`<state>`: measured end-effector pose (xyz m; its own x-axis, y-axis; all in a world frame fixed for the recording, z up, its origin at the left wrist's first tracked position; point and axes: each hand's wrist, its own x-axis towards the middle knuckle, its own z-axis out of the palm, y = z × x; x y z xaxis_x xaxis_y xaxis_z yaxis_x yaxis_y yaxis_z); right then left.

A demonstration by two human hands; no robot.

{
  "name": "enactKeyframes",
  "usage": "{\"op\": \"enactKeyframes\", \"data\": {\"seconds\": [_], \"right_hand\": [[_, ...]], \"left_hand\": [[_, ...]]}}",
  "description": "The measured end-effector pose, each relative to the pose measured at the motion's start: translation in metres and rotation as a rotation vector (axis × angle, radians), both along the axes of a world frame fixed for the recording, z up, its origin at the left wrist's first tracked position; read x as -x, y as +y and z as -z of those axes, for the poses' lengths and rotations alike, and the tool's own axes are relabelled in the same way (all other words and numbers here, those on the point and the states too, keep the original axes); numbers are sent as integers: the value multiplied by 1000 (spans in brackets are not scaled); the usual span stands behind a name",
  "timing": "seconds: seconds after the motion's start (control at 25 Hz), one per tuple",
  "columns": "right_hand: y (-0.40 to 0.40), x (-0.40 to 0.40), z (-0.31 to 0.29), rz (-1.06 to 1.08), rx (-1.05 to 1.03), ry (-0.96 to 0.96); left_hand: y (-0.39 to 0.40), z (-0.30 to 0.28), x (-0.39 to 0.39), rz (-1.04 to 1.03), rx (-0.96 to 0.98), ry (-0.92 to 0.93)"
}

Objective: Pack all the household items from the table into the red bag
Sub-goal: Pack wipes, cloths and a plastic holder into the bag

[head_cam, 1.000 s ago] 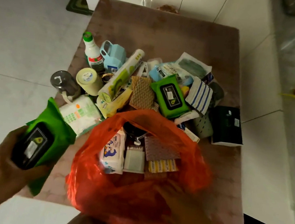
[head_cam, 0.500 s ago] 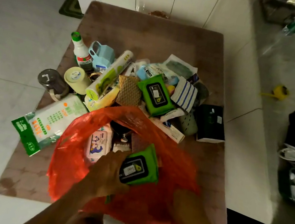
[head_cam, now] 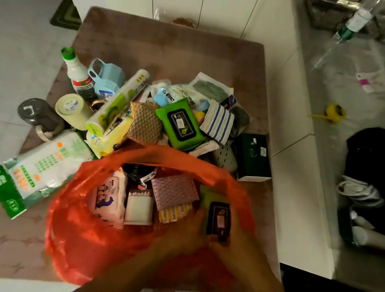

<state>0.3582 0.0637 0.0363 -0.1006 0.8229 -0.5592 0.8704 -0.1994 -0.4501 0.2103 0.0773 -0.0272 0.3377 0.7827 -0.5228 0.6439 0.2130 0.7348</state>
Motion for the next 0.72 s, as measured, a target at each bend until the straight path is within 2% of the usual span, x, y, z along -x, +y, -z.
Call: {"op": "enactKeyframes", "data": {"seconds": [0.08, 0.12, 0.24, 0.32, 0.36, 0.44, 0.52, 0.64, 0.72], "right_hand": [[0, 2, -2, -95, -32, -50], [1, 1, -3, -91, -72, -24], [31, 1, -14, 152, -362, 140], [79, -10, -7, 323, -591, 88], [107, -17, 3, 367, -622, 4], [154, -29, 27, 360, -417, -184], [176, -35, 58, 348, -176, -248], [189, -48, 92, 470, -183, -231], [196, -48, 86, 533, -203, -171]], "left_hand": [[-12, -6, 19, 134, -82, 96], [-15, -11, 29, 112, -145, 92], [-15, -38, 57, -116, -364, -14], [-5, -55, 79, -209, -555, 58], [1, -61, 90, -219, -673, 134], [9, -71, 109, -173, -829, 258], [10, -74, 128, -135, -898, 351], [5, -69, 151, -117, -841, 565], [7, -67, 172, -116, -757, 734]]}}
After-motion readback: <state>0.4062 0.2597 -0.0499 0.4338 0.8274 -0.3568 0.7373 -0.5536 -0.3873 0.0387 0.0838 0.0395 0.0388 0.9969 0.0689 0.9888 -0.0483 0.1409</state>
